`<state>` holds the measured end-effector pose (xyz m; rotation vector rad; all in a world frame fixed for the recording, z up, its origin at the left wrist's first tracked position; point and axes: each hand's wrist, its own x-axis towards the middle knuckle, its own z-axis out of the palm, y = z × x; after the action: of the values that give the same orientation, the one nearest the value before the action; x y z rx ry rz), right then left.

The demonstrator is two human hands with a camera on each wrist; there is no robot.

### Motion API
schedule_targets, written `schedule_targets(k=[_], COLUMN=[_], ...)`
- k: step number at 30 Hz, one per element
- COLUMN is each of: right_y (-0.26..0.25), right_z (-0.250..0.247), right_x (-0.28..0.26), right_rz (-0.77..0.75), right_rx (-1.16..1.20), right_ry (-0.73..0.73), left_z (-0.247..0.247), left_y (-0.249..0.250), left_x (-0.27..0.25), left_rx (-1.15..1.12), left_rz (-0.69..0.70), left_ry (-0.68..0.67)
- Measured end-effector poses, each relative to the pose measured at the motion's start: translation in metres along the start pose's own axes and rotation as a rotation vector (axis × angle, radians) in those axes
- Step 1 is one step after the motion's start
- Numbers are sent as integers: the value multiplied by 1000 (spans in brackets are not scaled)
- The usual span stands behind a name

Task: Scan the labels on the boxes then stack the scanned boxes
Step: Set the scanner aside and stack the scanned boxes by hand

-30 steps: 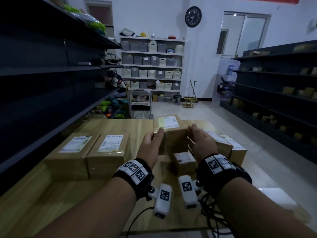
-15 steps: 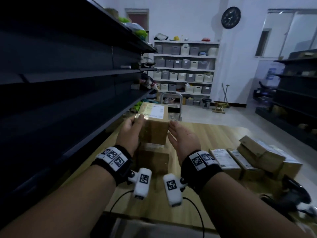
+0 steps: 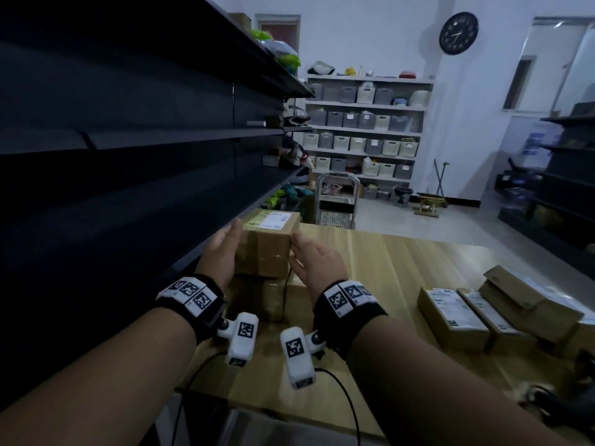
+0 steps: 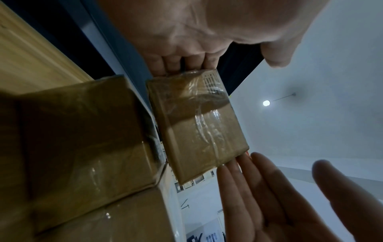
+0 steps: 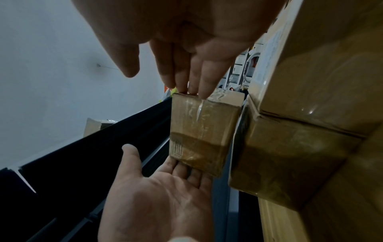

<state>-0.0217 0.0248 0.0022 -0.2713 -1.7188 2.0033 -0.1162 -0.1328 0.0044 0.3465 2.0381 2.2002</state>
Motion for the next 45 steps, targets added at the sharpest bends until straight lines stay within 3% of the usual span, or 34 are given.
schedule_targets(k=[5, 10, 17, 21, 25, 32, 38, 45], right_y=[14, 17, 10, 2, -10, -20, -22, -17], right_z=[2, 1, -21, -42, -71, -151, -225, -300], right_x=[5, 7, 5, -2, -13, -40, -57, -60], right_rz=[12, 30, 30, 2, -17, -26, 69, 205], right_rx=[-100, -53, 84, 60, -28, -91, -111, -163], right_ry=[34, 35, 92, 172, 247, 466, 667, 701], left_z=[-3, -3, 6, 29, 49, 103, 168, 235], left_y=[-19, -13, -3, 0, -8, -25, -50, -86], left_x=[10, 4, -16, -35, -48, -86, -112, -124], left_rx=[63, 35, 15, 12, -8, -19, -50, 68], left_rz=[26, 18, 246, 220, 176, 81, -23, -128], left_ry=[1, -2, 284, 160, 126, -40, -218, -325])
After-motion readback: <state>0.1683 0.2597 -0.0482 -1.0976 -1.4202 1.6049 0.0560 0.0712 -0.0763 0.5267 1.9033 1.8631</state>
